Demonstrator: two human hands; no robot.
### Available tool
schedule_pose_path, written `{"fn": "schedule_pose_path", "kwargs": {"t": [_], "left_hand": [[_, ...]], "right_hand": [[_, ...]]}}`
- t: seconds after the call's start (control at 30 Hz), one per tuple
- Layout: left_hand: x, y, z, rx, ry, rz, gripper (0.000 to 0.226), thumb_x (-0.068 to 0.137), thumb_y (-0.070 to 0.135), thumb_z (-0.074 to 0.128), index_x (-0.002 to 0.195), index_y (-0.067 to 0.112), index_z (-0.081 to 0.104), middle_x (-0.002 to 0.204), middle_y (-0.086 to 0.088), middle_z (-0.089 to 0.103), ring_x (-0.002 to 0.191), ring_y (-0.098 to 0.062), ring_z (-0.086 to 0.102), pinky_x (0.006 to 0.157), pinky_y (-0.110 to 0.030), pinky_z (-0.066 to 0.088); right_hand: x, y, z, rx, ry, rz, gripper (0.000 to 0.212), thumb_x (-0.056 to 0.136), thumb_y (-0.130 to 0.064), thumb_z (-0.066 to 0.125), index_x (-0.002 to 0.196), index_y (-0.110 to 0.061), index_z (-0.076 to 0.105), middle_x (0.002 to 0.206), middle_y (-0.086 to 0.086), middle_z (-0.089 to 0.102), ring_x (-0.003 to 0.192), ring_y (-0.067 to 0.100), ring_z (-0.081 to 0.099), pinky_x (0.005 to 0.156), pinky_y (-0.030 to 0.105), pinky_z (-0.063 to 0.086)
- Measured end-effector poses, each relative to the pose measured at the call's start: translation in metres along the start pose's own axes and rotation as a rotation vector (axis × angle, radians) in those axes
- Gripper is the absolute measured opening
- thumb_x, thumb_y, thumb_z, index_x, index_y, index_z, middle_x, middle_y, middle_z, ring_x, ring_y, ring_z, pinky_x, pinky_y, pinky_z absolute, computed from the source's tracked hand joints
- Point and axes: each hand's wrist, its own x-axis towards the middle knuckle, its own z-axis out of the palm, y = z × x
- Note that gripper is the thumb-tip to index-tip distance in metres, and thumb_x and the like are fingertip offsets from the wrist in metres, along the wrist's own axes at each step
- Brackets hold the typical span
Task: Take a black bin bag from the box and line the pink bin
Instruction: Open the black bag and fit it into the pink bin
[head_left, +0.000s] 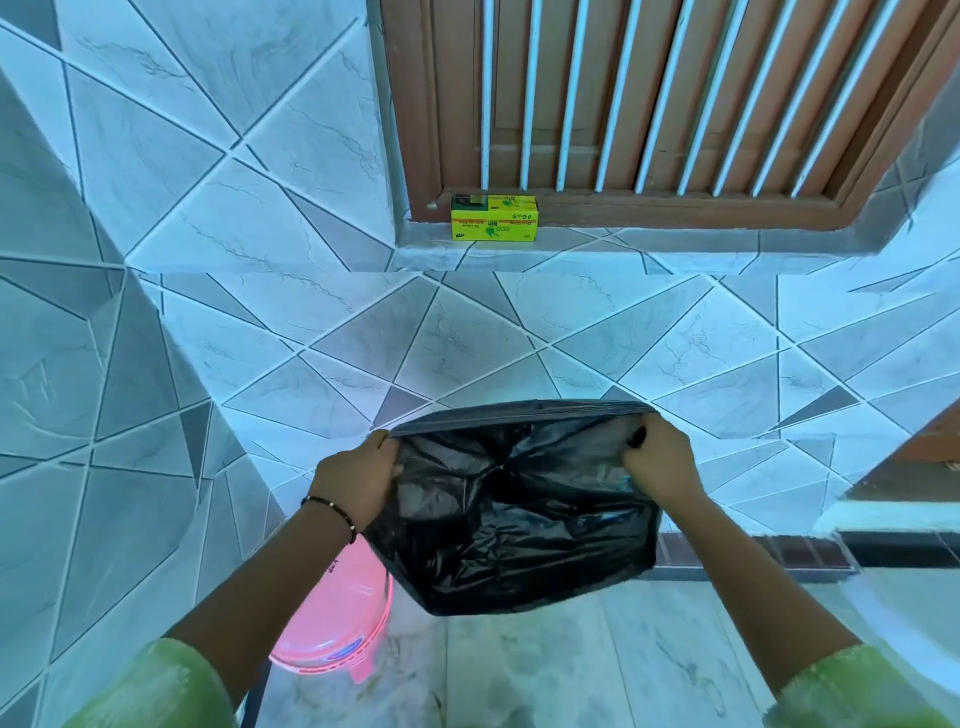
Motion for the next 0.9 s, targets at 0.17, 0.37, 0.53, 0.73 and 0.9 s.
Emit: {"fn": "schedule_pose_path", "kwargs": {"t": [0.17, 0.37, 0.53, 0.73, 0.9], "left_hand": [[-0.004, -0.011, 0.010, 0.015, -0.103, -0.126, 0.046, 0.087, 0.014, 0.039, 0.131, 0.024, 0.033, 0.118, -0.009, 0.057, 0.100, -0.033, 0.061, 0.078, -0.036, 0.049], [-0.012, -0.039, 0.012, 0.008, -0.100, -0.299, 0.037, 0.086, 0.018, 0.042, 0.123, 0.024, 0.045, 0.109, -0.013, 0.065, 0.102, -0.034, 0.061, 0.082, -0.037, 0.049], [0.000, -0.028, 0.007, -0.617, 0.013, -0.488, 0.027, 0.078, 0.013, 0.048, 0.102, 0.009, 0.060, 0.102, -0.024, 0.066, 0.095, -0.041, 0.059, 0.083, -0.042, 0.050], [0.005, -0.031, -0.003, -1.173, 0.103, -0.673, 0.032, 0.077, 0.025, 0.070, 0.097, 0.001, 0.062, 0.088, -0.017, 0.066, 0.073, -0.031, 0.064, 0.068, -0.039, 0.057], [-0.002, -0.035, 0.012, -0.635, 0.030, -0.491, 0.049, 0.070, 0.005, 0.068, 0.114, 0.003, 0.048, 0.109, -0.024, 0.062, 0.102, -0.039, 0.059, 0.085, -0.040, 0.047]], "right_hand": [[-0.004, -0.004, 0.017, 0.630, -0.218, 0.154, 0.050, 0.069, -0.003, 0.077, 0.114, -0.007, 0.054, 0.106, 0.010, 0.066, 0.097, 0.030, 0.064, 0.086, 0.040, 0.053], [-0.006, 0.013, 0.014, -0.739, -0.368, -0.195, 0.039, 0.091, -0.019, 0.037, 0.130, -0.022, 0.042, 0.118, 0.013, 0.060, 0.108, 0.033, 0.057, 0.085, 0.037, 0.046], [-0.006, -0.006, 0.033, -0.574, -0.276, -0.156, 0.036, 0.091, -0.012, 0.034, 0.126, -0.016, 0.043, 0.115, 0.018, 0.060, 0.103, 0.036, 0.058, 0.082, 0.038, 0.046], [0.003, -0.008, 0.026, -0.539, -0.235, -0.089, 0.032, 0.087, -0.009, 0.038, 0.111, -0.014, 0.060, 0.110, 0.013, 0.064, 0.098, 0.033, 0.061, 0.074, 0.033, 0.044], [0.001, 0.000, 0.018, -0.512, -0.253, 0.030, 0.026, 0.085, -0.012, 0.045, 0.109, -0.008, 0.056, 0.111, 0.014, 0.062, 0.101, 0.033, 0.060, 0.075, 0.033, 0.045]]}}
